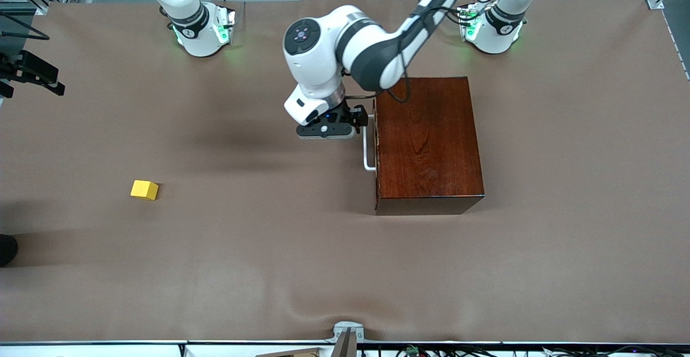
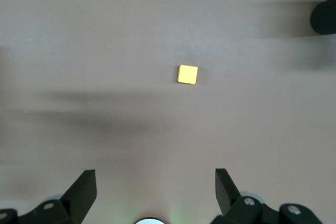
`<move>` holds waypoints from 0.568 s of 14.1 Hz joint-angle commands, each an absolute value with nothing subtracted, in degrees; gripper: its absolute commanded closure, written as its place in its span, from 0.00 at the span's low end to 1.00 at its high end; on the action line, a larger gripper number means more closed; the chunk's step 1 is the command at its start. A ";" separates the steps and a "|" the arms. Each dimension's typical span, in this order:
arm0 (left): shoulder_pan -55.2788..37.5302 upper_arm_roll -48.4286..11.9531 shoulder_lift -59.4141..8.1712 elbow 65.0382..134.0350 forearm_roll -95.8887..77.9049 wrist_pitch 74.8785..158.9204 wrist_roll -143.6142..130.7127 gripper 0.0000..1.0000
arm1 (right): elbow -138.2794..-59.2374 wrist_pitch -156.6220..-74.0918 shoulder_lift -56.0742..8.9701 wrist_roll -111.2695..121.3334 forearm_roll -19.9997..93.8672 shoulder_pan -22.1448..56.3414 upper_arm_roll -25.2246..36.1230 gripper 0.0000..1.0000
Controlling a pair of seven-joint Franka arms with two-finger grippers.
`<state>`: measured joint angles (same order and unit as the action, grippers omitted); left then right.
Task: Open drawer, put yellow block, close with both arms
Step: 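Move the left gripper to the white drawer handle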
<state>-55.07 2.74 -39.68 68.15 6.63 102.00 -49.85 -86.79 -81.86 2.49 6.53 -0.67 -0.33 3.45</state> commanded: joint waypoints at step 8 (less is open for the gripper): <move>-56.25 3.87 -46.14 66.53 11.07 96.59 -50.01 0.00 | -87.10 -81.65 2.37 6.94 -0.97 -0.18 3.43 0.00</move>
